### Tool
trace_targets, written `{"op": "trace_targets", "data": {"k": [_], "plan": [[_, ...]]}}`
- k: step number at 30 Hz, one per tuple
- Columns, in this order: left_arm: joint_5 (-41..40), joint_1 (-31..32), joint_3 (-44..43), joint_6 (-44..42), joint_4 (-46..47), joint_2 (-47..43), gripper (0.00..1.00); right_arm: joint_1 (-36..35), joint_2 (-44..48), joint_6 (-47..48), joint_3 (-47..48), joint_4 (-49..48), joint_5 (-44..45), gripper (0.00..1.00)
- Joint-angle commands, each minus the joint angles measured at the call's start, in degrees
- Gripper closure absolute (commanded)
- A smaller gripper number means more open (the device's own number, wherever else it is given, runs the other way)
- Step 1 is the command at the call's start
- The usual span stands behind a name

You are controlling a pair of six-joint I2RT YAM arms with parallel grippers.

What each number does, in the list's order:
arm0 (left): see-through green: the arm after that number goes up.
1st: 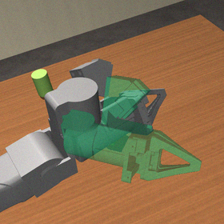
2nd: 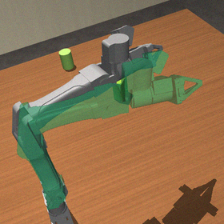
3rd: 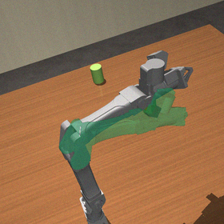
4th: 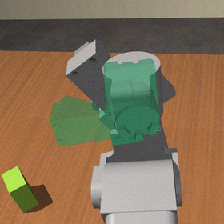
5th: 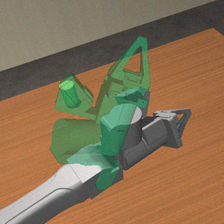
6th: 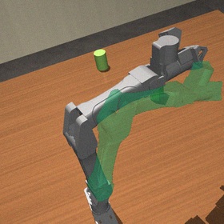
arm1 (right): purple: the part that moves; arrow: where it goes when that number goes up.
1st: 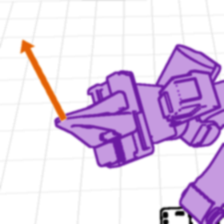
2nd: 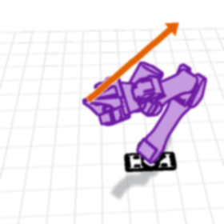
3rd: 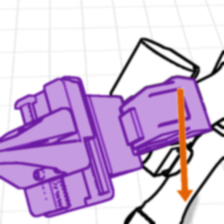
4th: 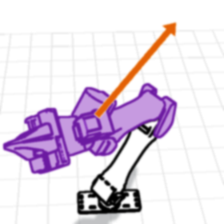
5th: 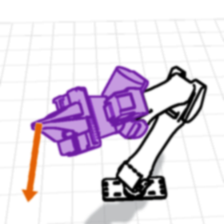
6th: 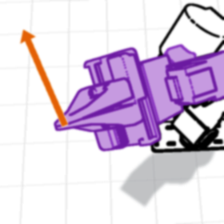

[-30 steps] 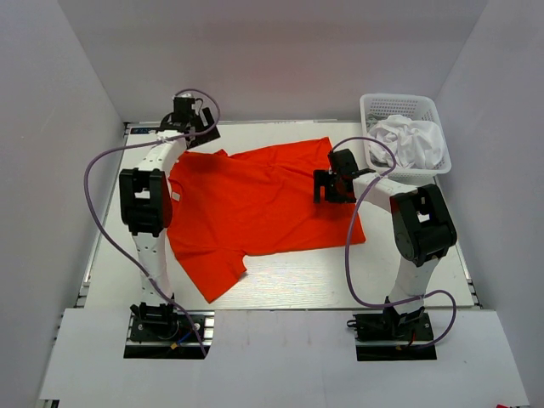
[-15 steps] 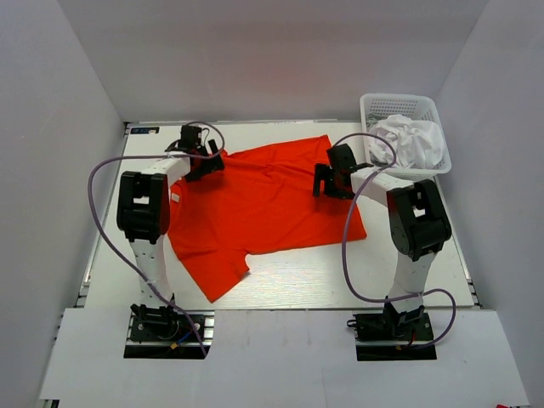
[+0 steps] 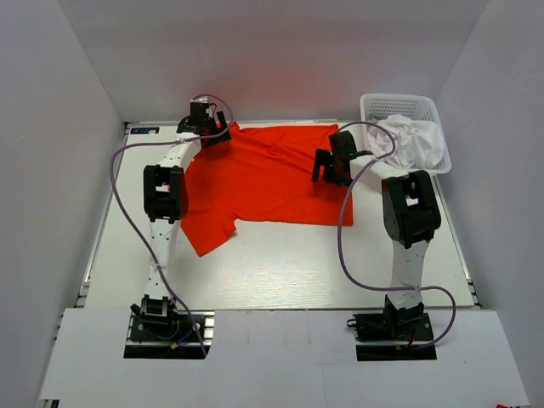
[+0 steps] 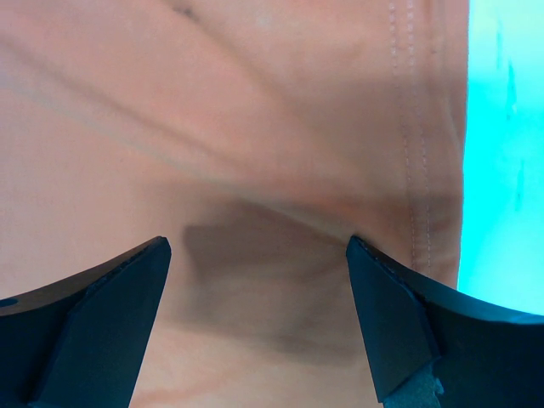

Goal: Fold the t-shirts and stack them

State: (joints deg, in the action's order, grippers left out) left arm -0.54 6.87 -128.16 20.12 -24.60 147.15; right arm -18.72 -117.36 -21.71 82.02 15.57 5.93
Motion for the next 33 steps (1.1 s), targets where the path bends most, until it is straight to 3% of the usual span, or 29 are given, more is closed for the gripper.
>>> {"op": "trace_targets", "data": {"k": [1,5,9,13,15,16,20,23,29,33], "plan": [[2.21,-0.11,-4.03,-1.93,-5.37,0.69,0.01,0.35,-1.12,3.33,5.24,2.35,-1.54,0.10],[3.44,-0.11,6.74,-1.93,-0.98,-10.19,0.01,-0.35,3.51,4.49,6.14,3.25,-2.06,0.10],[-1.30,-0.11,20.99,0.70,-0.36,-25.83,0.01,-0.97,11.00,3.27,-1.49,-1.15,-4.79,0.10],[-1.93,0.42,45.54,6.93,-0.36,-44.28,0.01,-1.32,20.48,-0.16,-14.85,-5.19,-4.44,0.10],[-2.72,1.04,54.37,14.31,-3.16,-55.32,0.01,-1.58,24.10,-2.70,-21.95,-5.90,-3.74,0.10],[-2.72,1.04,63.55,16.25,-3.17,-58.96,0.01,-1.41,26.81,-4.37,-23.47,-5.64,-2.08,0.10],[-5.96,2.53,78.74,22.67,-11.06,-74.52,0.01,-1.32,32.89,-7.89,-30.06,-2.14,0.56,0.10],[-3.78,3.06,88.50,25.93,-13.10,-85.49,0.01,-1.32,36.76,-10.35,-34.45,-3.08,0.83,0.10],[2.12,4.20,100.55,27.34,-7.24,-91.52,0.07,-1.05,41.69,-10.72,-36.14,-1.69,3.03,0.10],[-0.16,4.20,101.09,27.86,-4.50,-84.59,0.17,-1.05,42.30,-10.54,-37.01,-0.11,3.12,0.10]]}}
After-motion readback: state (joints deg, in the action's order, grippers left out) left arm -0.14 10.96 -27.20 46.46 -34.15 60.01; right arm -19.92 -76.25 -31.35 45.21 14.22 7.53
